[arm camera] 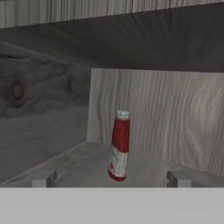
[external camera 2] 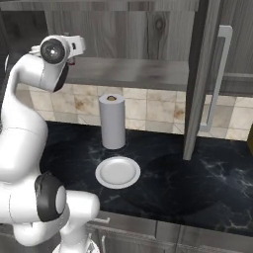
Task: Move the hot dog bun to the plate on the dining table and place the condiment next to that plate. Then navigate to the fridge and take the sausage and place it on the plate as well.
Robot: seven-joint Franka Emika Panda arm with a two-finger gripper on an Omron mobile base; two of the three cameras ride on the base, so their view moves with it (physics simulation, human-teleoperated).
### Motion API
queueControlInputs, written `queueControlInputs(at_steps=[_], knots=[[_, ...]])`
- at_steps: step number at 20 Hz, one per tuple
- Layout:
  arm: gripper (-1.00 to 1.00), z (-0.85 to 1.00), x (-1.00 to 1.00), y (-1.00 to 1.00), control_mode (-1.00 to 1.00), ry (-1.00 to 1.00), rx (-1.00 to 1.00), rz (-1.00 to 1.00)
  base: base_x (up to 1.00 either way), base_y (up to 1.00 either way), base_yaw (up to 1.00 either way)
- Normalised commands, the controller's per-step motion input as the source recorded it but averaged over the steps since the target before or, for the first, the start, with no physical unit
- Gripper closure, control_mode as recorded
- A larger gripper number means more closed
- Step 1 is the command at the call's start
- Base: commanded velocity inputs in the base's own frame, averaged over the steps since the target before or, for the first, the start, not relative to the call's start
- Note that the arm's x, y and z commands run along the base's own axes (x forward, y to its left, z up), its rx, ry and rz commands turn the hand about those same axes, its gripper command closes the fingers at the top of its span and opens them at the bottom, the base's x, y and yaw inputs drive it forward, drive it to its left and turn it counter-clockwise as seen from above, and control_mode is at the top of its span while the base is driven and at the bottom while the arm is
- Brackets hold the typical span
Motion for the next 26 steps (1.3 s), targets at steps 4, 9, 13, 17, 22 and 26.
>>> queueControlInputs(at_steps=[4,9,13,17,22,26], knots=[[-1.0,-0.05,0.51,0.0,-1.0,0.0,0.0,0.0,0.0,0.0,0.0],[-1.0,-0.02,0.51,0.11,-1.0,0.0,0.0,0.0,0.0,0.0,0.0],[-1.0,-0.05,0.3,0.1,-1.0,0.0,0.0,0.0,0.0,0.0,0.0],[-1.0,-0.08,0.18,0.19,-1.0,0.02,0.0,0.0,0.0,0.0,0.0],[-1.0,-0.13,0.22,0.23,-1.0,0.05,0.0,0.0,0.0,0.0,0.0],[-1.0,0.0,0.23,0.0,-1.0,0.0,0.0,0.02,0.0,0.0,0.0]])
